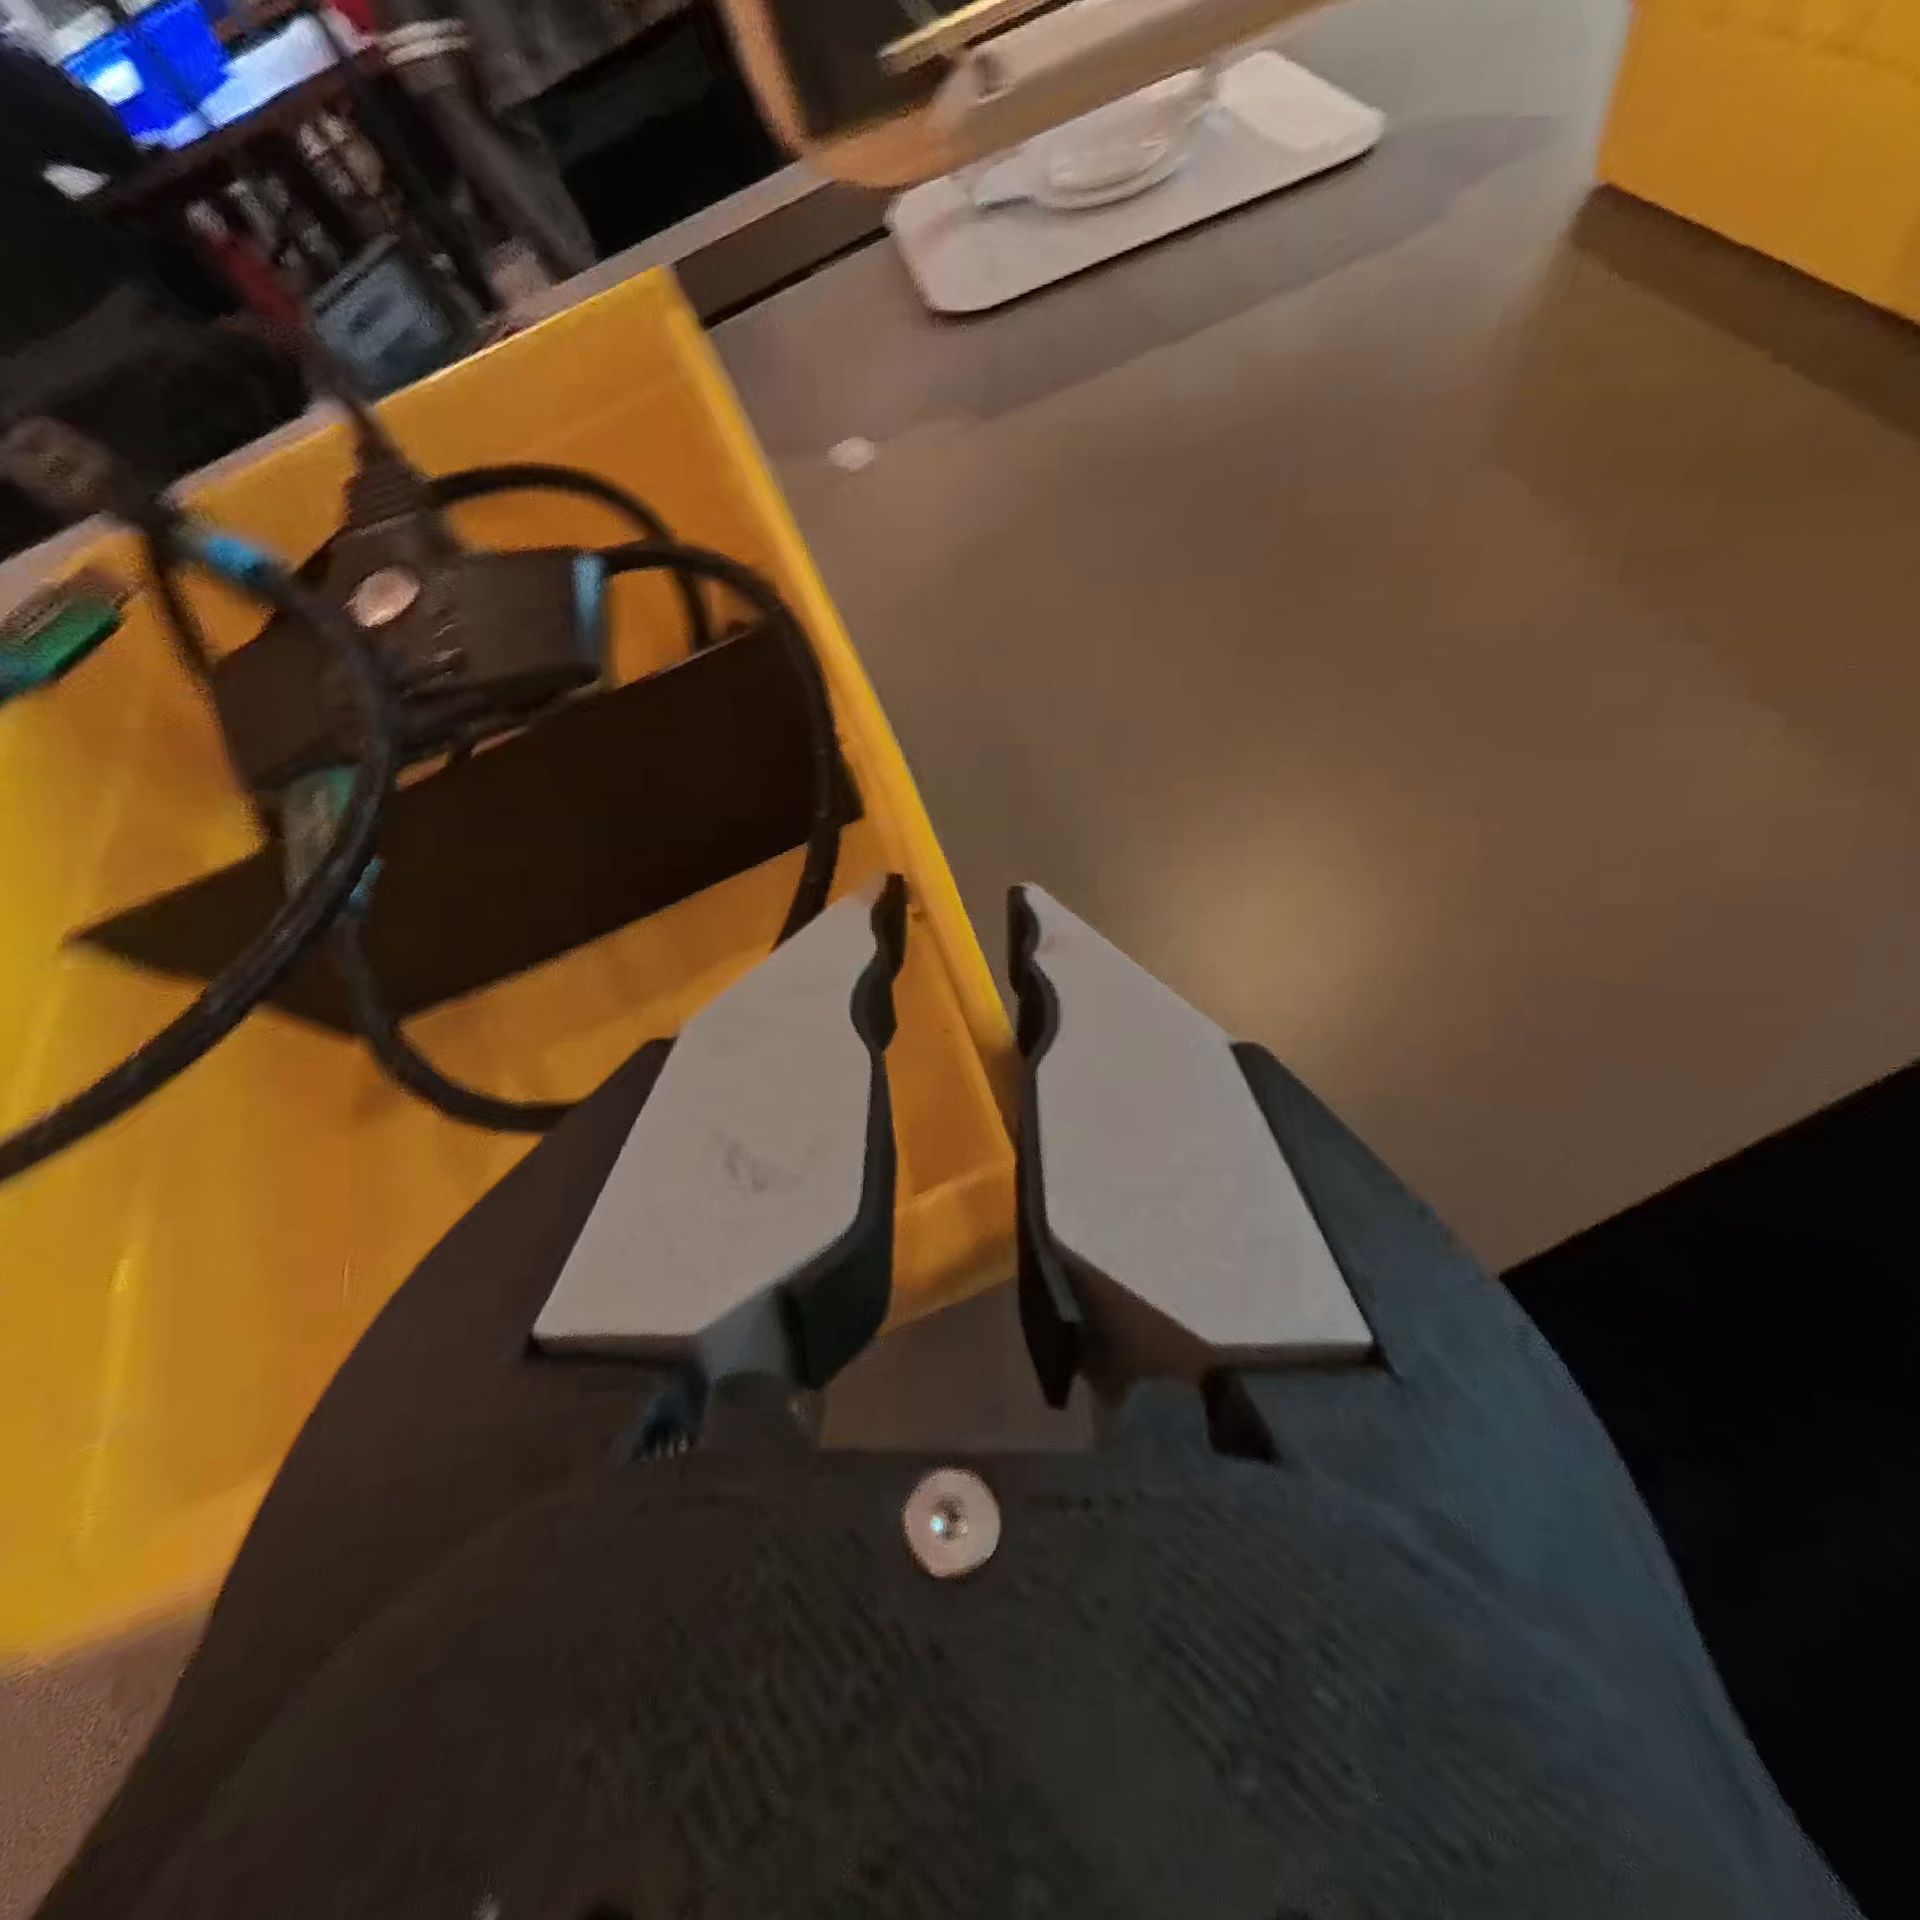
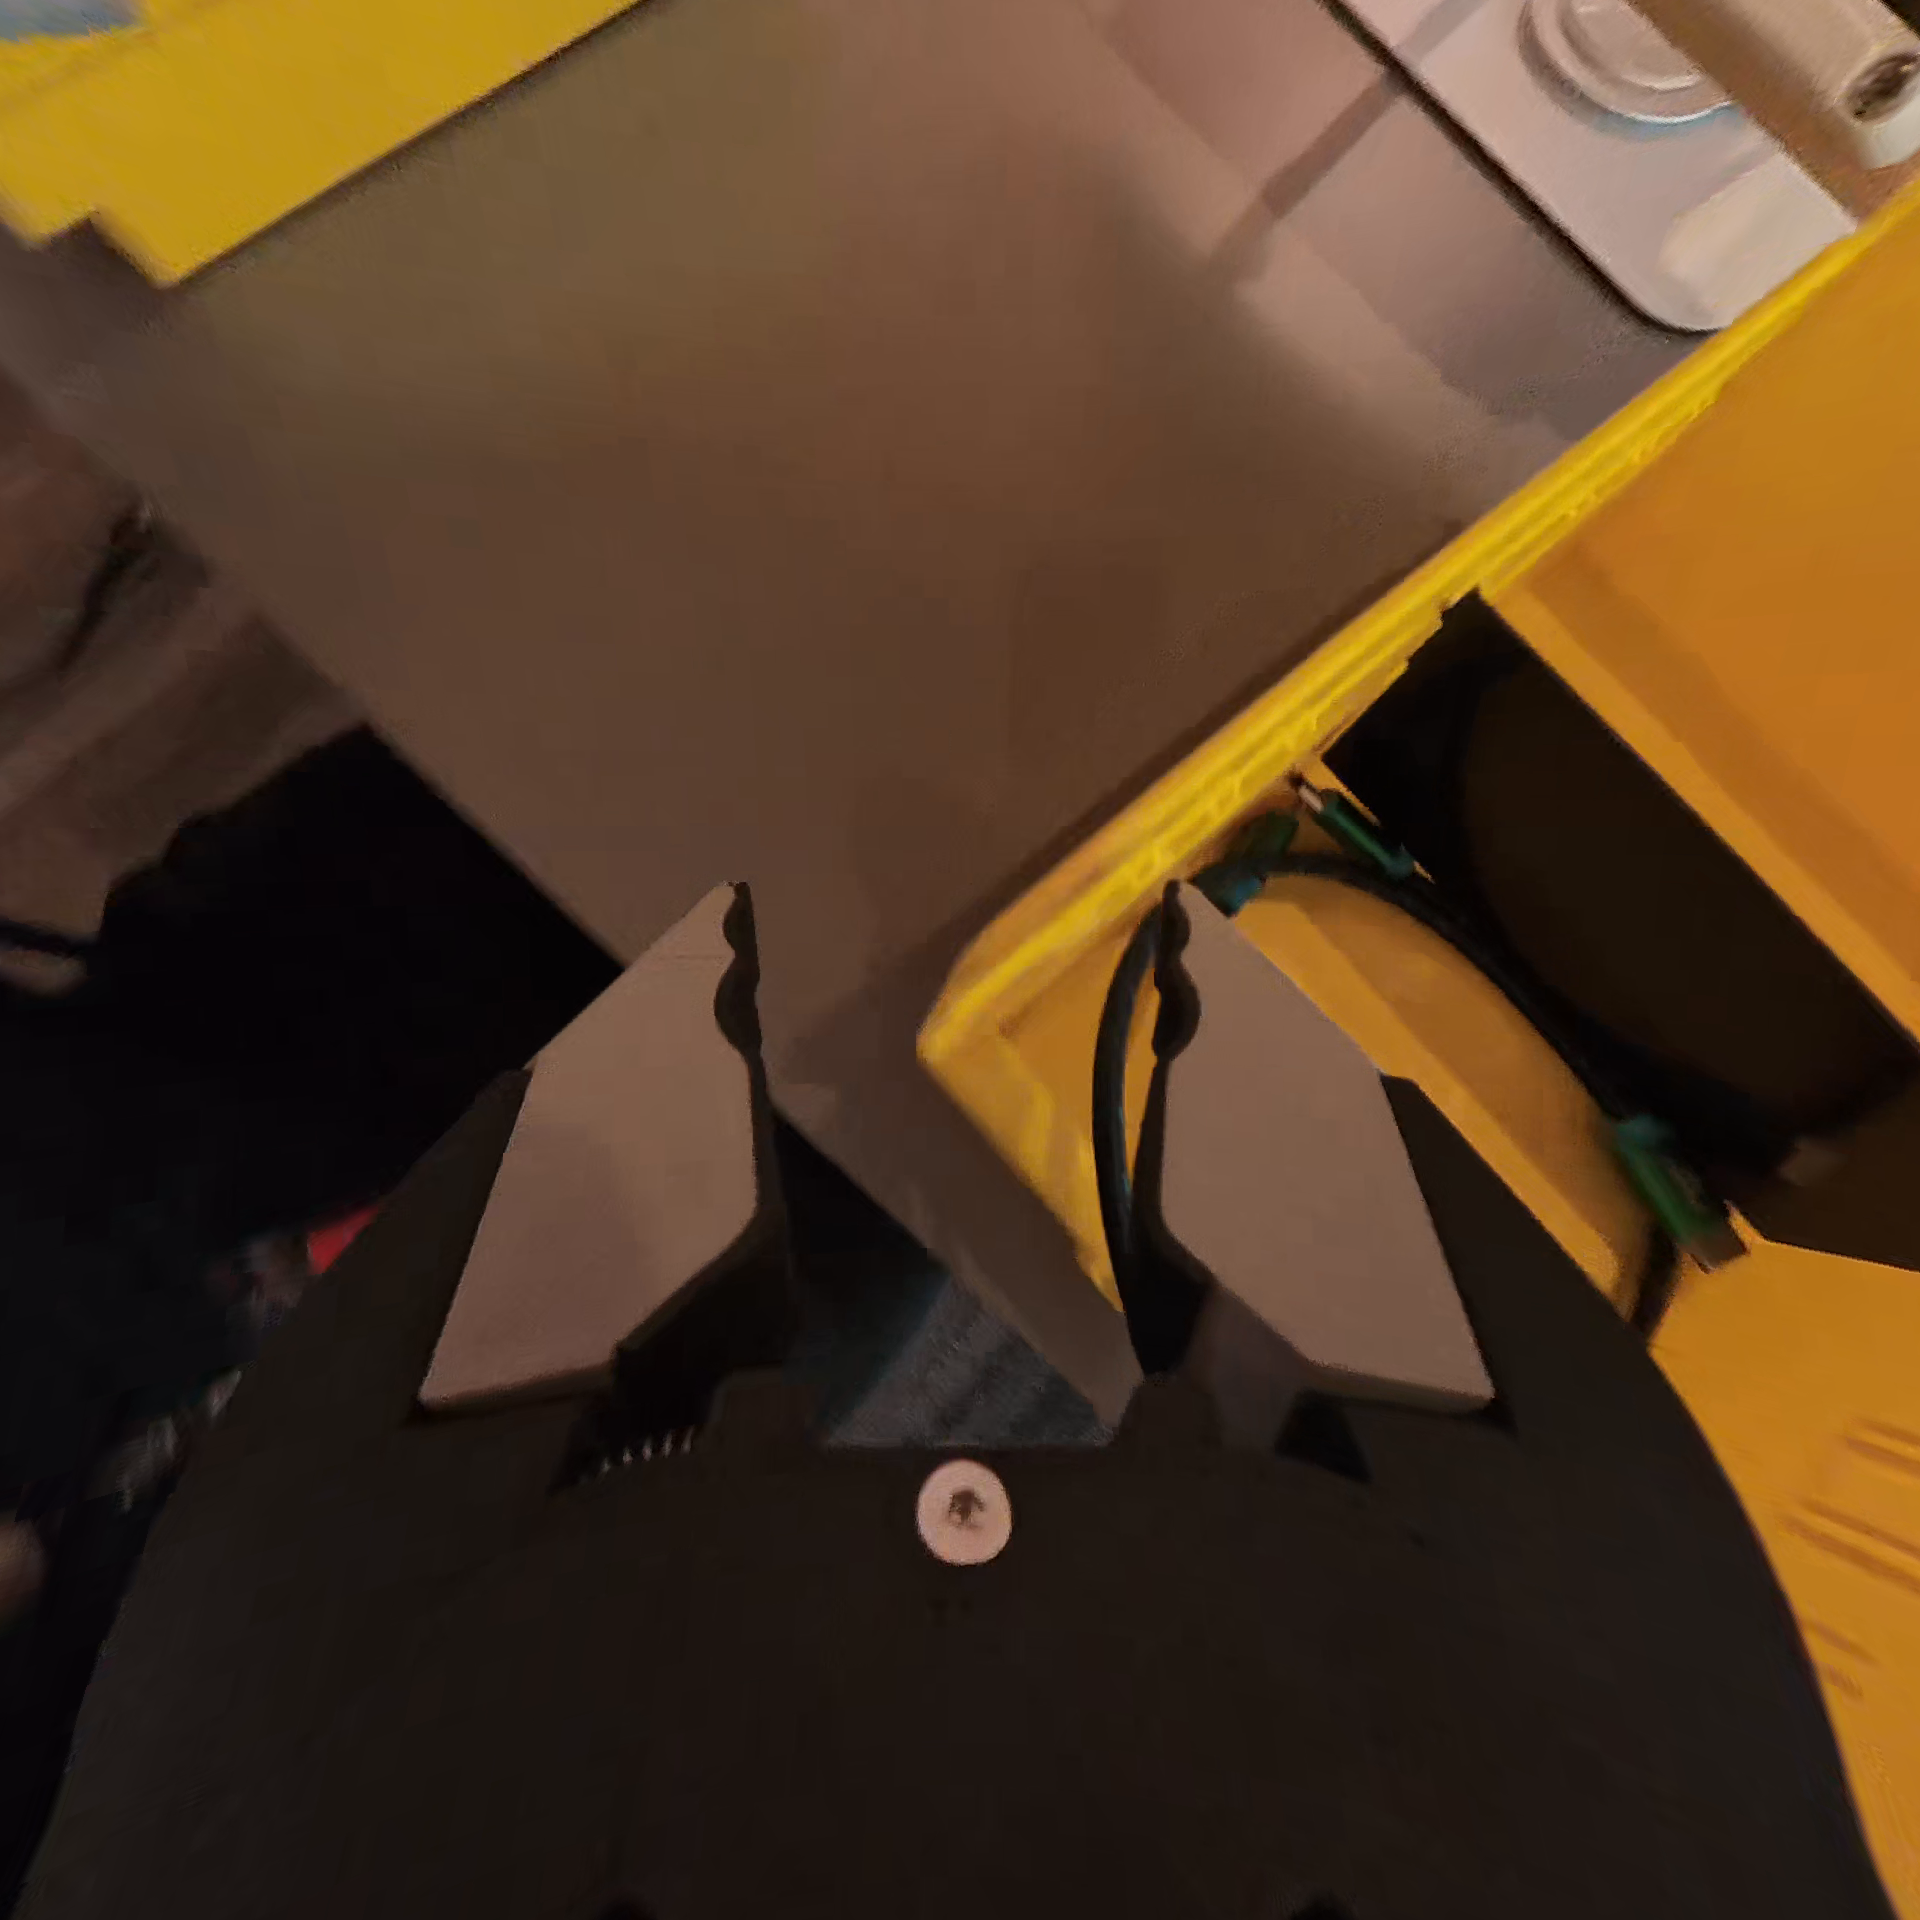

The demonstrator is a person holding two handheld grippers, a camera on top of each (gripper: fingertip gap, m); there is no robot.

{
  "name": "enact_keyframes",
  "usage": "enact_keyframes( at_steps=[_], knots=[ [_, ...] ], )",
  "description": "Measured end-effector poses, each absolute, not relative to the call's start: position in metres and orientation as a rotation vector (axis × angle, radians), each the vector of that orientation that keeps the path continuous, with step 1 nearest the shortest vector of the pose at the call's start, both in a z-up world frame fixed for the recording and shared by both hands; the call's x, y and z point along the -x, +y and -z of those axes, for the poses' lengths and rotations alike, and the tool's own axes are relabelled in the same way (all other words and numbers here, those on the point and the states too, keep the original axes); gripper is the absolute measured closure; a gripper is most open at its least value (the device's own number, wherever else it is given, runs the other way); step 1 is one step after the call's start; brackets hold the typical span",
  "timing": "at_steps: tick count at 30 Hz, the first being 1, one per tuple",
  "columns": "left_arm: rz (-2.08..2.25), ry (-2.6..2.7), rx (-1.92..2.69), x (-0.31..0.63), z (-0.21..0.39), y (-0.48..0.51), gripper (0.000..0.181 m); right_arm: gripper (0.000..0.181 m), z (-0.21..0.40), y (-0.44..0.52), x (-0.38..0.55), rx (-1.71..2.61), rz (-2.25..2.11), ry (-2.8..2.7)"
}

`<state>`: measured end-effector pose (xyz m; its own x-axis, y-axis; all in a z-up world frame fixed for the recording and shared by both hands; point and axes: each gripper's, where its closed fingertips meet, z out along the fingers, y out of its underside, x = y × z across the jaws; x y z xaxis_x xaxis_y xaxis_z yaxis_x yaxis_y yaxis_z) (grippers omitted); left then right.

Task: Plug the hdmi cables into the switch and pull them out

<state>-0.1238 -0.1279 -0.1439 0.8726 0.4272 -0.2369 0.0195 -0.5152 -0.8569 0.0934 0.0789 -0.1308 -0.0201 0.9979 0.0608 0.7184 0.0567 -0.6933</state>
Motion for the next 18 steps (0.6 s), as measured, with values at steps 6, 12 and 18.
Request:
enact_keyframes(
  at_steps=[6, 12, 18],
  knots=[
    [-0.565, -0.490, 1.978, 0.163, 0.142, -0.178, 0.178, 0.124, 0.149, 0.108, -0.060, 1.710, -0.476, -1.611],
    [-0.618, -0.534, 1.946, 0.173, 0.141, -0.187, 0.177, 0.150, 0.159, 0.123, -0.091, 1.815, -0.413, -1.686],
    [-0.614, -0.532, 1.923, 0.167, 0.141, -0.173, 0.179, 0.177, 0.164, 0.173, -0.148, 1.977, -0.266, -1.633]
  ],
)
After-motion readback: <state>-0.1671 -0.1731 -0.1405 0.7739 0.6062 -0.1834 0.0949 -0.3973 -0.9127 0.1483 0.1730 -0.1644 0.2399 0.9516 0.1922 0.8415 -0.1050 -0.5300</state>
